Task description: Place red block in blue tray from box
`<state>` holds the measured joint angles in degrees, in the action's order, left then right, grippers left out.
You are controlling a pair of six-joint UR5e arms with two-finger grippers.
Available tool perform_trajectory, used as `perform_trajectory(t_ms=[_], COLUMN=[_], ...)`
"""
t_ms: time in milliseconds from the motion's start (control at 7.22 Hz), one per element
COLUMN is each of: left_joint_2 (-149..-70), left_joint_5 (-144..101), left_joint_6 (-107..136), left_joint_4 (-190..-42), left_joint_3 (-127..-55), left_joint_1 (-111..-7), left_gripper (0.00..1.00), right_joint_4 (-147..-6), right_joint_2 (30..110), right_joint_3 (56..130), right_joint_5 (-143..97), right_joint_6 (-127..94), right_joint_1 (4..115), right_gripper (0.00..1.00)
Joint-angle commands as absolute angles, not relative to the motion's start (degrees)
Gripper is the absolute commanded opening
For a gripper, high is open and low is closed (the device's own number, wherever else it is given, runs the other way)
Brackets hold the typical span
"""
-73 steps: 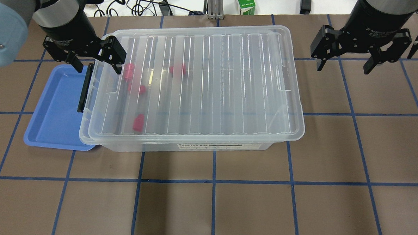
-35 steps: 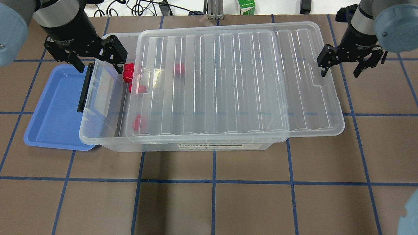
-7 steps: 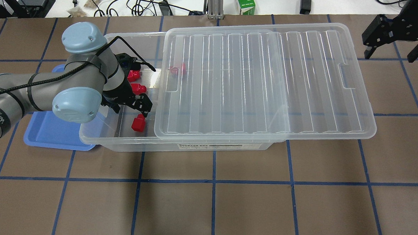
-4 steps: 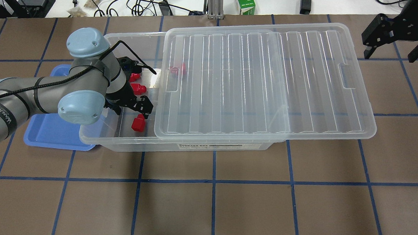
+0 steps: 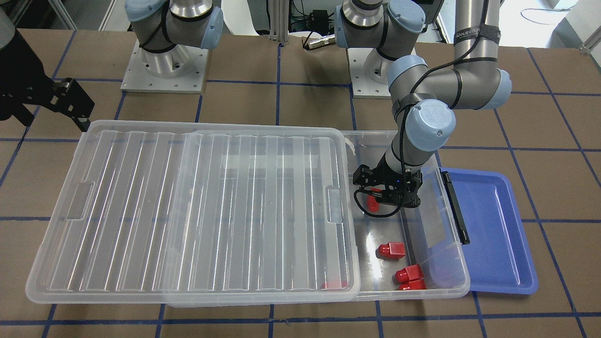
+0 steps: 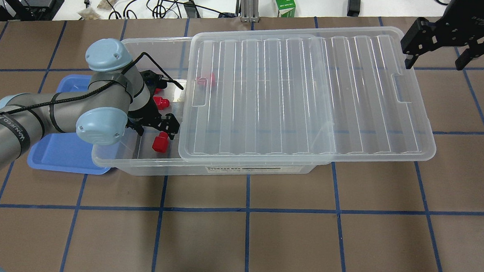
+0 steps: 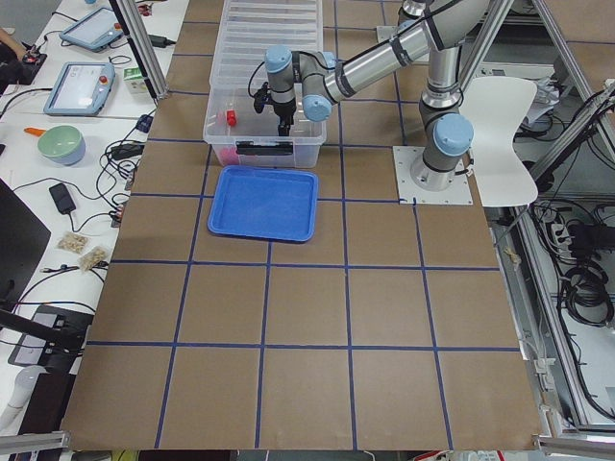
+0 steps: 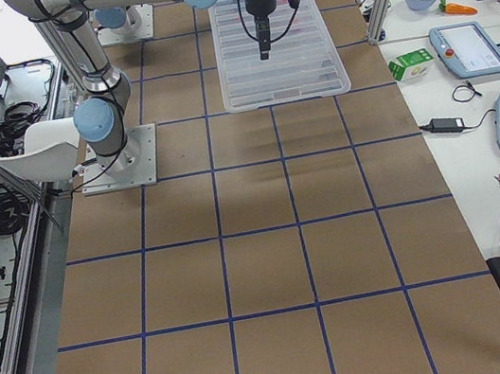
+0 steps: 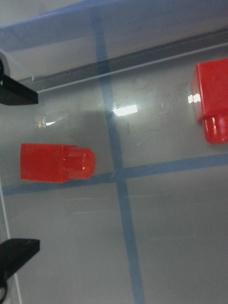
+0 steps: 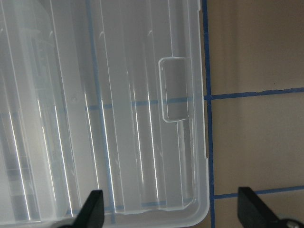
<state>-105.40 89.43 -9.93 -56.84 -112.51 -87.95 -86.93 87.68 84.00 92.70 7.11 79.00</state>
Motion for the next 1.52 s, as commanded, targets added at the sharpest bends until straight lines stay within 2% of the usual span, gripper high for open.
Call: perform_trajectory(t_ms=[0, 416, 554, 693, 970, 1108, 1247, 1386], left_joint_2=[-106.0, -108.4, -109.1, -109.3, -109.3, -108.6, -107.9, -106.8], left_joint_5=[89.5, 89.5, 89.5, 89.5, 89.6, 89.5, 89.6, 89.6], left_joint_6=[-9.8, -10.0, -9.8, -9.8, -9.8, -9.8, -9.8, -9.8], left_joint_4=[-55.4, -53.0, -52.8, -52.7, -52.6, -52.6, -52.8, -53.6], left_joint_3=[-114.2, -114.5, -114.5, -114.3, -113.8, -113.8, -113.7, -113.2], left_joint_1=[-87.8, -87.6, -87.6, -87.6, -87.6, -87.8, -87.9, -88.1], left_gripper=[1.00, 1.00, 0.87, 0.67, 0.33, 0.22, 0.15, 0.15], right_joint_4=[-86.9, -87.0, -87.2, -87.2, -87.2, -87.2, -87.3, -87.3], right_joint_2=[87.7, 87.7, 87.6, 87.5, 87.5, 87.4, 87.4, 87.5], right_joint_3=[83.9, 84.0, 84.1, 84.1, 84.1, 84.4, 84.5, 84.6], right_joint_5=[92.5, 93.2, 93.3, 93.3, 93.3, 93.4, 93.4, 93.4], right_joint_6=[7.7, 7.6, 7.6, 7.6, 7.3, 7.2, 7.2, 7.2], right_joint_1=[79.0, 79.0, 78.9, 78.9, 78.9, 78.9, 78.9, 78.9], right_gripper=[1.00, 1.00, 1.00, 1.00, 1.00, 1.00, 1.00, 1.00])
